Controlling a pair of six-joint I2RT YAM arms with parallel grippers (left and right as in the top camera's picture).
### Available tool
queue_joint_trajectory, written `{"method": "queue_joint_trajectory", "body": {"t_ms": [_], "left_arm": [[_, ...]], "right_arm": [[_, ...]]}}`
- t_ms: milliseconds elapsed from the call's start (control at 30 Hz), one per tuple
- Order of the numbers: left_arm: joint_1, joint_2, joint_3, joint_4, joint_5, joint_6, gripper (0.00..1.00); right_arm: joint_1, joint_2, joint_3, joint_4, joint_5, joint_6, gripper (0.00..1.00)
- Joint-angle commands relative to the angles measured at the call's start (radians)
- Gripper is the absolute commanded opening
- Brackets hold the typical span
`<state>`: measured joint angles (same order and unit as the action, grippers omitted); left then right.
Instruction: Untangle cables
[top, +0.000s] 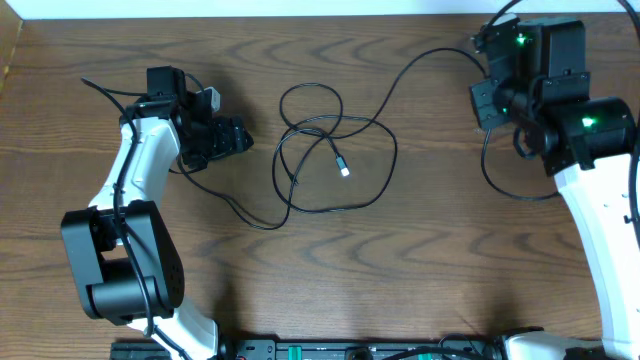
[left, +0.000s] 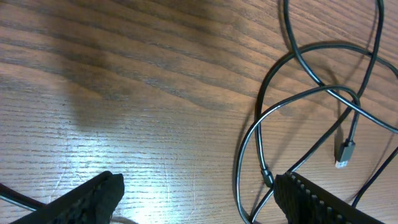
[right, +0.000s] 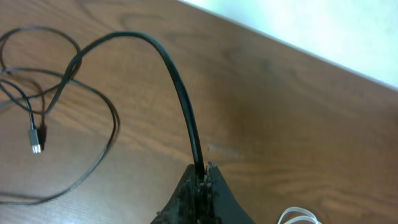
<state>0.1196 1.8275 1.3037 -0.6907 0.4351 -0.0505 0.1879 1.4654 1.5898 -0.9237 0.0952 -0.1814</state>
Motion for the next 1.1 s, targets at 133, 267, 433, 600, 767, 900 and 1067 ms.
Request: {"method": "queue_joint_trajectory", "body": {"t_ms": [133,267,433,600,767,900,1067], "left_arm": [[-0.001,0.003,0.001,0.000,-0.010,0.008,0.84],[-0.001,0.003,0.001,0.000,-0.010,0.009,0.84],[-0.001,0.003,0.001,0.000,-0.010,0.009,0.84],[-0.001,0.003,0.001,0.000,-0.010,0.009,0.84],[-0.001,0.003,0.001,0.001,-0.010,0.008,0.84],[-0.001,0.003,0.001,0.000,-0.010,0.008,0.84],[-0.001,0.003,0.001,0.000,-0.010,0.008,0.84]], "right_arm": [[-0.113,0.112,-0.064,-0.019,0.010,0.035,0.01],[-0.161,0.217,-0.074,-0.030,0.010,0.035,0.01],[-0.180,0.334,-0.074,-0.046,0.011,0.035,0.01],[-0.180,0.421,-0.074,-0.045,0.010,0.052,0.30],[-0.175,0.449,-0.074,-0.015,-0.331,0.056,0.58],[-0.119,0.451,-0.074,0.042,-0.520,-0.061,0.54],[0.023,0.452,-0.074,0.159,-0.503,-0.163,0.42]]}}
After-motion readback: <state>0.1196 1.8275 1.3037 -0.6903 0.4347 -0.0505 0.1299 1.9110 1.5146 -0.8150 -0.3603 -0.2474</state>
